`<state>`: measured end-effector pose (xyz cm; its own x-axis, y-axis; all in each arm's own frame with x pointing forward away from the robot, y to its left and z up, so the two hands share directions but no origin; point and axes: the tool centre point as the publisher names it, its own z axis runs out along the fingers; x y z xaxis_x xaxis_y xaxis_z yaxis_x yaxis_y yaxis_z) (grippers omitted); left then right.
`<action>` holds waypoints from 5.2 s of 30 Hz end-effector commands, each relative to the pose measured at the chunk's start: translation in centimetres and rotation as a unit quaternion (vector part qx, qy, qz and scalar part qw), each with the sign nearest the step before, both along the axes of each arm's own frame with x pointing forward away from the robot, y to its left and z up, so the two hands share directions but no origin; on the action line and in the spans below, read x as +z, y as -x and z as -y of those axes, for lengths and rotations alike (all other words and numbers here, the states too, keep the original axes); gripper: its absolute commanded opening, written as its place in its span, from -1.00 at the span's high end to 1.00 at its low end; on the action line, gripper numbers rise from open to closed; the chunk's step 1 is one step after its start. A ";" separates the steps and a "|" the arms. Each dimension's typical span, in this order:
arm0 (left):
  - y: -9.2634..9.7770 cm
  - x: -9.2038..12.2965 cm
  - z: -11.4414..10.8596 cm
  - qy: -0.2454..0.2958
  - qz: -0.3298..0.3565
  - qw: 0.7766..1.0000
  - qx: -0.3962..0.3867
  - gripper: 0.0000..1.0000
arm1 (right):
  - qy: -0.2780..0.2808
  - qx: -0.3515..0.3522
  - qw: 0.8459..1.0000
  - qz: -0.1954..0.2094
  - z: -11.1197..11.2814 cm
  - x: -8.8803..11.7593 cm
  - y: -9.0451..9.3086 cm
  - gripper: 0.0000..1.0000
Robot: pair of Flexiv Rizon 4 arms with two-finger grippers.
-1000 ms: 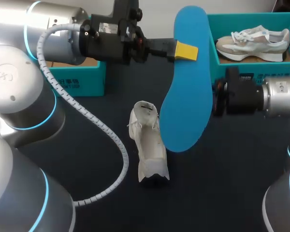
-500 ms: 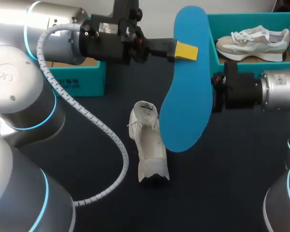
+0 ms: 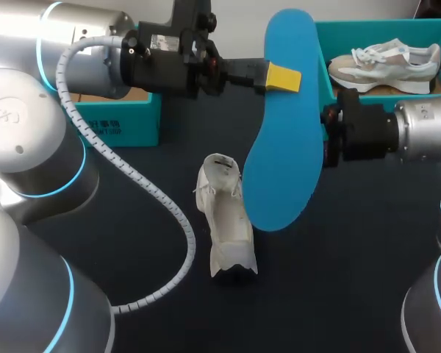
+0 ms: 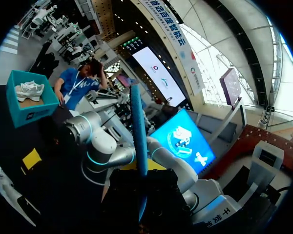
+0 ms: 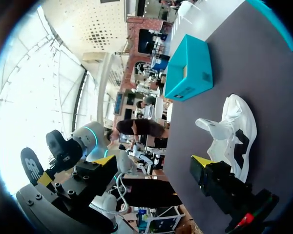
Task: Take the shoe out of the shoebox, open the shoe tongue, remove and reinsert the insole, then place the shoe into the shoebox
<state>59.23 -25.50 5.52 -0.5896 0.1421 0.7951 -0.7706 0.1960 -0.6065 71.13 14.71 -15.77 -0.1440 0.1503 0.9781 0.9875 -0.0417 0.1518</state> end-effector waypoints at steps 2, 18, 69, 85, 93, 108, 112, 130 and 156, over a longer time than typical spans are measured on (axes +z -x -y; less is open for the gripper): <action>0.1 -0.7 -0.3 -0.001 0.022 1.000 0.001 1.00 | 0.000 -0.001 1.000 0.000 -0.2 -0.1 0.0 -1.00; -2.4 -4.9 -4.3 0.087 0.524 0.847 0.016 1.00 | 0.000 -0.001 1.000 0.000 -0.2 -0.1 0.0 -1.00; -4.8 -16.3 -9.8 0.092 0.946 0.306 0.049 1.00 | 0.000 0.001 1.000 -0.003 -0.5 0.0 0.0 -1.00; -5.8 -20.1 -8.8 0.090 0.969 0.223 0.059 1.00 | -0.023 0.016 0.999 -0.021 -3.1 0.1 0.3 -1.00; -5.9 -21.3 -6.6 0.093 0.964 0.239 0.065 1.00 | -0.027 0.020 0.999 -0.022 -4.8 0.5 0.9 -1.00; -5.7 -21.7 -4.5 0.105 0.963 0.242 0.060 1.00 | -0.031 0.019 0.999 -0.030 -5.5 0.0 1.9 0.69; -5.5 -21.7 -4.7 0.107 0.964 0.238 0.059 1.00 | -0.030 0.018 0.999 -0.033 -5.3 -0.2 1.8 0.84; -4.9 -21.7 -6.7 0.103 0.964 0.238 0.055 -1.00 | -0.031 0.021 0.999 -0.040 -5.0 -0.7 1.5 1.00; -9.1 -18.1 -10.9 0.039 0.943 0.298 -0.145 -1.00 | -0.042 0.012 0.998 -0.046 -5.9 -2.3 1.7 1.00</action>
